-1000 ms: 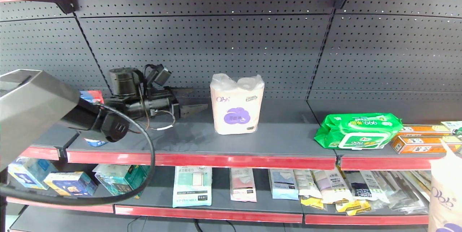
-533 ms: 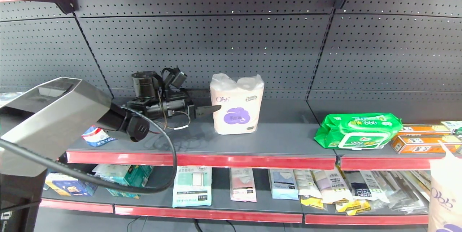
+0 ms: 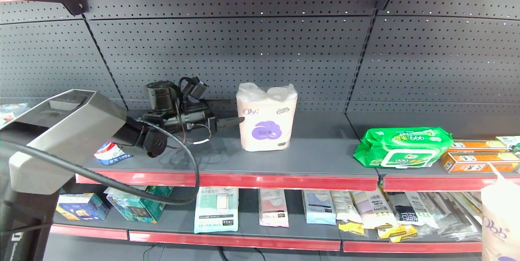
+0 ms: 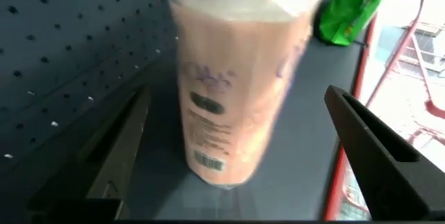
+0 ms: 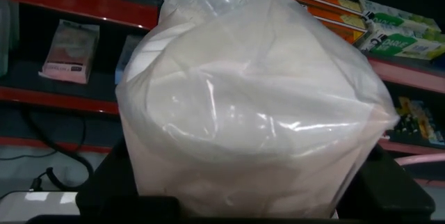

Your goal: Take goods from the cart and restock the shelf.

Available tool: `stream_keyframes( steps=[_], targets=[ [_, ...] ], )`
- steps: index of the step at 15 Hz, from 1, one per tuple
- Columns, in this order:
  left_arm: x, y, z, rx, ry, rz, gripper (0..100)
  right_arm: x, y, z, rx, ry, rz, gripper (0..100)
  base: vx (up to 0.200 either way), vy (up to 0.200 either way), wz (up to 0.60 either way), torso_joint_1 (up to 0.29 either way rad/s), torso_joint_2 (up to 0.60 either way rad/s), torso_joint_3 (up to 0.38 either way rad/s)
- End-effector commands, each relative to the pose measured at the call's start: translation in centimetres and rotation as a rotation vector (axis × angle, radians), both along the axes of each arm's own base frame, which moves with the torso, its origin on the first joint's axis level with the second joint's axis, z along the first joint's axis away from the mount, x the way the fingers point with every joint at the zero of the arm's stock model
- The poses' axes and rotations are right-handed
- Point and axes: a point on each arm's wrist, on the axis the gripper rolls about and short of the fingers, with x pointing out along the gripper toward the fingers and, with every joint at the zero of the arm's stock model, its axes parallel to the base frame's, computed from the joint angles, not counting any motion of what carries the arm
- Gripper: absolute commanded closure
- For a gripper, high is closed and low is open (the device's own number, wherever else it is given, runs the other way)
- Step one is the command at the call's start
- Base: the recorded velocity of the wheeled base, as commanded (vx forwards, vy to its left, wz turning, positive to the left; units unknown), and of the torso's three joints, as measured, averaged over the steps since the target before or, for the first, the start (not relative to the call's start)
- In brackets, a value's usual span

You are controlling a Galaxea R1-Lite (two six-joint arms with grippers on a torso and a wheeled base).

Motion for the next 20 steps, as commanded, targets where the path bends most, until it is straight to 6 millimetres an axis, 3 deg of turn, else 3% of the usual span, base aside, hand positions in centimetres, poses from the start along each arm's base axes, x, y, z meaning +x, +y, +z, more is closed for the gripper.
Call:
stream_keyframes(
  steps=[1,15,20],
  targets=[
    [1.5,0.0,0.0,-0.007,-0.037,0.007,0,0.0,0.0,-0.1,-0.003,0.005,0.001,100,0.0,0.0,0.0,0.0,0.0,0.0],
    [2.8,-4.2,-3.0,-0.025,-0.016,-0.093,0,-0.2,0.0,-1.1,-0.012,0.02,0.0,100,0.0,0.0,0.0,0.0,0.0,0.0],
    [4.1,-5.1,-2.3,-0.055,-0.044,-0.102,0,-0.2,0.0,-1.1,-0.012,0.02,0.0,100,0.0,0.0,0.0,0.0,0.0,0.0]
  ],
)
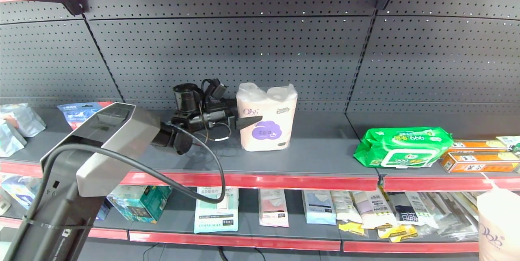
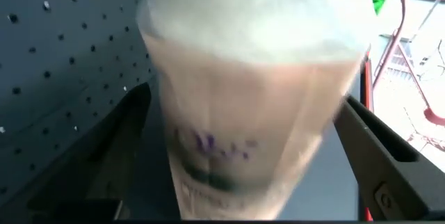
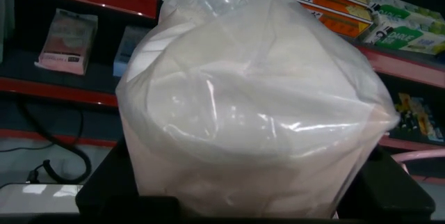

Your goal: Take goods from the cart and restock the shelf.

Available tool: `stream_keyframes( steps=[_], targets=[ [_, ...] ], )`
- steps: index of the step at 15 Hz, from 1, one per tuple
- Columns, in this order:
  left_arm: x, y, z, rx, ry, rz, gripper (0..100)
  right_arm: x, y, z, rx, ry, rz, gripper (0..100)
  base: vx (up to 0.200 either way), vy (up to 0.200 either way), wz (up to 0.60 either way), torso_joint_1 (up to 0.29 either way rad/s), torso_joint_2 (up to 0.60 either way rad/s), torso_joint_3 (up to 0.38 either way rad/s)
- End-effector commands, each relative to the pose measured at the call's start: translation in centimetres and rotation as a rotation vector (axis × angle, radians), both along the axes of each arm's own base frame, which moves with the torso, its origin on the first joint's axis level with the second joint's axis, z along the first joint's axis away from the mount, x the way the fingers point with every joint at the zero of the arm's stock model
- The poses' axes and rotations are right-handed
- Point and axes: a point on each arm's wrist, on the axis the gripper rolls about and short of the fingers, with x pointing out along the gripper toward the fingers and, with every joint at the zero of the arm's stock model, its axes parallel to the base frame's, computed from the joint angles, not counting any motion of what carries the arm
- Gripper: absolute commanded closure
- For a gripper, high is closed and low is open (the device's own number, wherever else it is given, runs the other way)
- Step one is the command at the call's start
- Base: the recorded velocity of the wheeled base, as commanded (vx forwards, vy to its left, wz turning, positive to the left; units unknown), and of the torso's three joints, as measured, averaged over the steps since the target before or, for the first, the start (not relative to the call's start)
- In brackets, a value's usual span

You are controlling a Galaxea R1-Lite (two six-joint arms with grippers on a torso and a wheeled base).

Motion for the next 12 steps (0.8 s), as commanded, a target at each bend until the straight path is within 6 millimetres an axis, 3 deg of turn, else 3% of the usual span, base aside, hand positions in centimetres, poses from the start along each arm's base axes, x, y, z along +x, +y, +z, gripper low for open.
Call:
stream_keyframes(
  steps=[1,6,12],
  targets=[
    [0.5,-0.4,-0.3,-0.003,-0.002,-0.004,0,0.0,0.0,0.0,0.0,0.001,0.0,100,0.0,0.0,0.0,0.0,0.0,0.0],
    [0.1,-2.4,-1.8,0.007,0.032,-0.036,0,0.0,0.0,0.0,0.0,0.003,0.0,100,0.0,0.0,0.0,0.0,0.0,0.0],
    [0.4,-2.6,-1.9,0.006,0.038,-0.036,0,-0.1,0.0,-0.3,0.0,0.004,0.0,100,0.0,0.0,0.0,0.0,0.0,0.0]
  ],
)
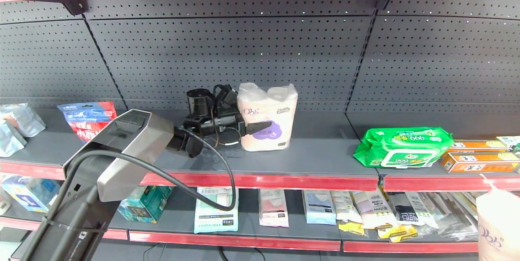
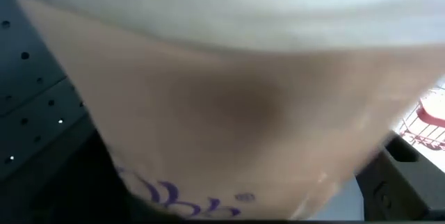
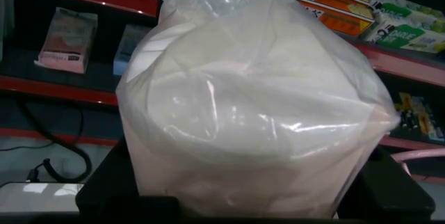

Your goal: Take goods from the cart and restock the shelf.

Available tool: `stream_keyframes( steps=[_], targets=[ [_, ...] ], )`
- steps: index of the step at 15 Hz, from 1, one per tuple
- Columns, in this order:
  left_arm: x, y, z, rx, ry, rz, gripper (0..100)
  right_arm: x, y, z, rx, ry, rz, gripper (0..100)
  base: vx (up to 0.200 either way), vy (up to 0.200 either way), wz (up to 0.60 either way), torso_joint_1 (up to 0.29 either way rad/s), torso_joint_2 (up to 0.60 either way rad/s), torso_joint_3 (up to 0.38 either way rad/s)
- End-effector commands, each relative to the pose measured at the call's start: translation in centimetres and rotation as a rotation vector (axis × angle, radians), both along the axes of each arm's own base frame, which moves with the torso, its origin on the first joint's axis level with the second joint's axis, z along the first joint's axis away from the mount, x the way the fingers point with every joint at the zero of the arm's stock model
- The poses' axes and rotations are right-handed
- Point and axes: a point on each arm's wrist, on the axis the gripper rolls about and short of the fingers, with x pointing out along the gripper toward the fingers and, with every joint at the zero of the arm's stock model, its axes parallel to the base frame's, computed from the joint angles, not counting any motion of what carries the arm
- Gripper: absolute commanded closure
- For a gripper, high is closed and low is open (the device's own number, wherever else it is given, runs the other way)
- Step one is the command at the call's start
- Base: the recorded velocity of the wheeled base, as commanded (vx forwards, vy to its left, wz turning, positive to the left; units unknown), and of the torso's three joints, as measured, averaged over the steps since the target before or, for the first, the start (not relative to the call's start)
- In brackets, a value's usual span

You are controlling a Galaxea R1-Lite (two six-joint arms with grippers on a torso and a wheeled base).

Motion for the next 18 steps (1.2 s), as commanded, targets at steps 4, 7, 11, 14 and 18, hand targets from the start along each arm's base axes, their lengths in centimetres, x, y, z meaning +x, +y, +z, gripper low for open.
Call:
stream_keyframes(
  steps=[4,7,11,14,18],
  targets=[
    [-0.1,-0.5,0.0,-0.004,0.015,-0.002,0,-0.2,0.0,-0.4,-0.001,-0.006,0.0,100,0.0,0.0,0.0,0.0,0.0,0.0],
    [0.0,-0.6,-0.1,-0.005,0.01,-0.004,100,-0.3,0.0,-0.4,-0.002,-0.008,-0.001,100,0.0,0.0,0.0,0.0,0.0,0.0],
    [-0.2,-0.4,0.0,-0.006,0.009,-0.002,100,-0.3,0.0,-0.4,-0.002,-0.008,-0.001,100,0.0,0.0,0.0,0.0,0.0,0.0],
    [-0.6,0.2,0.7,-0.003,0.001,0.013,100,-0.2,0.0,-0.4,-0.002,-0.008,-0.001,100,0.0,0.0,0.0,0.0,0.0,0.0],
    [-2.6,2.5,2.7,-0.003,0.003,0.043,100,-0.2,0.0,-0.4,-0.002,-0.006,-0.001,100,0.0,0.0,0.0,0.0,0.0,0.0]
  ],
)
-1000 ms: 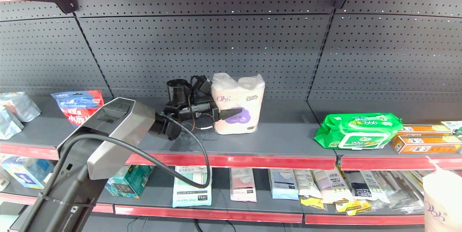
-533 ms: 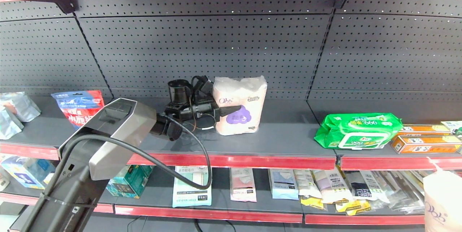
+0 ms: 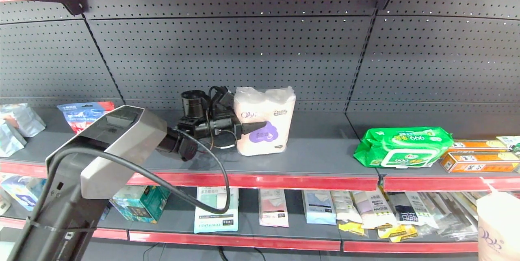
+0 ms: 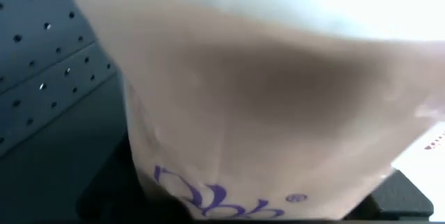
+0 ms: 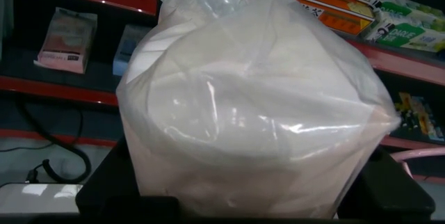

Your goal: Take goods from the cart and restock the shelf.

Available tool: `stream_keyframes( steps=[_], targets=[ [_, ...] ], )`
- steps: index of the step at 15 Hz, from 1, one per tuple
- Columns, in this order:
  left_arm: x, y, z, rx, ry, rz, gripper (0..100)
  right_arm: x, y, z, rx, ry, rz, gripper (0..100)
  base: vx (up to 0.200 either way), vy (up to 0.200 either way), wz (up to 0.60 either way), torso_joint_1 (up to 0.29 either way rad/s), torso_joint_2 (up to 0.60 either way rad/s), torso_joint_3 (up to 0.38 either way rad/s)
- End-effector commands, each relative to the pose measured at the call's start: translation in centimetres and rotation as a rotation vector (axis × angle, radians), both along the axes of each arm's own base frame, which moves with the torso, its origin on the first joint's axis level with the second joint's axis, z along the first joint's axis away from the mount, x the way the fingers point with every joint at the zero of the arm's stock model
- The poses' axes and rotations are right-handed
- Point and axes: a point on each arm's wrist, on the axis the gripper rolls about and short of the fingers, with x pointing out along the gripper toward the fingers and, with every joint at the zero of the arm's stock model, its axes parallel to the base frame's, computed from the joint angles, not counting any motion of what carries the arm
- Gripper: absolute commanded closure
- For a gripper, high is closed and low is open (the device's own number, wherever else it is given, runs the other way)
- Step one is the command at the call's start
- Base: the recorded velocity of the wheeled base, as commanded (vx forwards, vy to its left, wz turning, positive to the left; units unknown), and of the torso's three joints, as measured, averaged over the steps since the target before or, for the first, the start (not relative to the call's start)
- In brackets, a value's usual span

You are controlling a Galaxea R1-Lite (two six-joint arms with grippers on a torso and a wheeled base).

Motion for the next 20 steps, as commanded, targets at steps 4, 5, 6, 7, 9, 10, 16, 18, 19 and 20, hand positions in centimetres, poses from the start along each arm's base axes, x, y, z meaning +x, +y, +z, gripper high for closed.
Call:
stream_keyframes(
  steps=[4,5,6,7,9,10,16,18,19,20],
  targets=[
    [-3.6,4.0,2.7,-0.006,-0.021,0.06,100,0.0,0.0,0.2,-0.001,-0.004,0.0,100,0.0,0.0,0.0,0.0,0.0,0.0],
    [-3.9,4.4,2.5,-0.009,-0.031,0.061,100,0.0,0.0,0.3,-0.001,-0.006,0.0,100,0.0,0.0,0.0,0.0,0.0,0.0],
    [-4.3,4.8,2.0,-0.012,-0.041,0.063,100,0.1,0.0,0.4,-0.001,-0.001,0.0,100,0.0,0.0,0.0,0.0,0.0,0.0],
    [-4.7,5.1,1.6,-0.013,-0.041,0.064,100,0.2,0.0,0.4,-0.001,0.0,0.002,100,0.0,0.0,0.0,0.0,0.0,0.0],
    [-5.8,6.6,0.5,-0.013,-0.027,0.047,100,0.4,0.0,0.4,-0.017,0.017,0.011,100,0.0,0.0,0.0,0.0,0.0,0.0],
    [-5.8,7.0,0.4,-0.013,-0.024,0.052,100,0.4,0.0,0.4,-0.02,0.022,0.014,100,0.0,0.0,0.0,0.0,0.0,0.0],
    [-4.9,7.2,-0.3,-0.018,-0.042,-0.052,100,0.5,0.0,0.4,-0.024,0.027,0.02,100,0.0,0.0,0.0,0.0,0.0,0.0],
    [-4.6,7.0,-0.5,-0.02,-0.051,-0.063,100,0.5,0.0,0.4,-0.034,0.029,0.023,100,0.0,0.0,0.0,0.0,0.0,0.0],
    [-4.4,7.1,-0.4,-0.021,-0.062,-0.085,100,0.5,0.0,0.4,-0.035,0.029,0.025,100,0.0,0.0,0.0,0.0,0.0,0.0],
    [-4.1,7.1,-0.5,-0.022,-0.066,-0.089,100,0.5,0.0,0.4,-0.035,0.031,0.025,100,0.0,0.0,0.0,0.0,0.0,0.0]
  ],
)
